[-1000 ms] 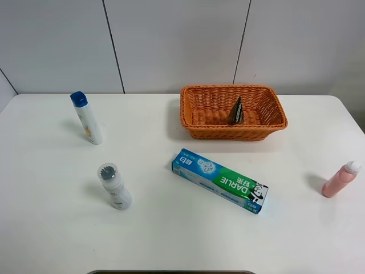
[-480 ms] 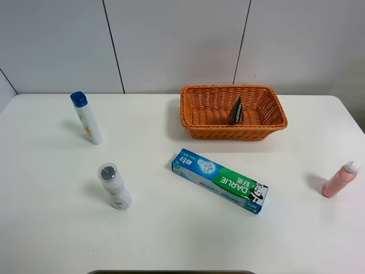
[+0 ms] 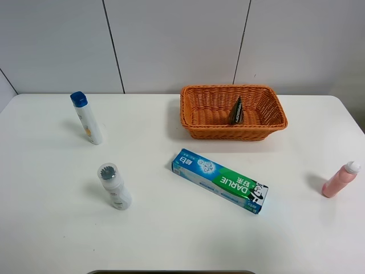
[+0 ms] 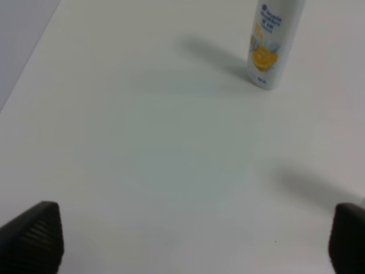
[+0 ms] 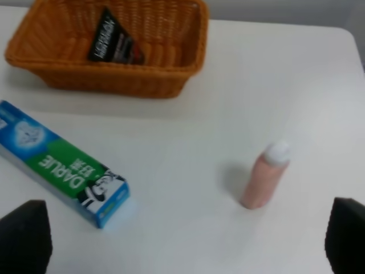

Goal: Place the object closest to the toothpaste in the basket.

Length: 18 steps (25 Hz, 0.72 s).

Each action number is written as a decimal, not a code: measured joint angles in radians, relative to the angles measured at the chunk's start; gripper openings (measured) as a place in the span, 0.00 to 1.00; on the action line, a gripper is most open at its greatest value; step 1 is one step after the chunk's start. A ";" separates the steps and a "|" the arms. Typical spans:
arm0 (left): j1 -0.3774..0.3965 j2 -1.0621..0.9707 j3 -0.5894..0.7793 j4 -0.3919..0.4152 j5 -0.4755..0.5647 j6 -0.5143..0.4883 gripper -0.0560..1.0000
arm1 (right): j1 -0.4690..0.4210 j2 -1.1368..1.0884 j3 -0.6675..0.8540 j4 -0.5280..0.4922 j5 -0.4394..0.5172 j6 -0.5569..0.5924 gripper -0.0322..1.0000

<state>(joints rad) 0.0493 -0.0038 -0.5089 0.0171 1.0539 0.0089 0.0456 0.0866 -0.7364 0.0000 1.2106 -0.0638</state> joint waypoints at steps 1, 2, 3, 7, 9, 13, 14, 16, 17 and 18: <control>0.000 0.000 0.000 0.000 0.000 0.000 0.94 | -0.012 -0.011 0.014 0.000 -0.004 0.000 0.99; 0.000 0.000 0.000 0.000 0.000 0.000 0.94 | -0.025 -0.017 0.026 0.000 -0.007 0.000 0.99; 0.000 0.000 0.000 0.000 0.000 0.000 0.94 | -0.036 -0.024 0.038 0.000 -0.015 0.000 0.99; 0.000 0.000 0.000 0.000 0.000 0.000 0.94 | -0.072 -0.057 0.091 0.000 -0.060 0.000 0.99; 0.000 0.000 0.000 0.000 0.000 0.000 0.94 | -0.075 -0.082 0.120 0.000 -0.082 0.000 0.99; 0.000 0.000 0.000 0.000 0.000 0.000 0.94 | -0.075 -0.090 0.157 0.000 -0.117 0.000 0.99; 0.000 0.000 0.000 0.000 0.000 0.000 0.94 | -0.075 -0.090 0.157 0.000 -0.117 0.000 0.99; 0.000 0.000 0.000 0.000 0.000 0.000 0.94 | -0.075 -0.090 0.172 0.000 -0.134 0.000 0.99; 0.000 0.000 0.000 0.000 0.000 0.000 0.94 | -0.075 -0.090 0.182 0.000 -0.136 0.000 0.99; 0.000 0.000 0.000 0.000 0.000 0.000 0.94 | -0.075 -0.090 0.194 0.000 -0.137 0.000 0.99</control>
<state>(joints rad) 0.0493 -0.0038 -0.5089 0.0171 1.0539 0.0089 -0.0296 -0.0031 -0.5429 0.0000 1.0734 -0.0638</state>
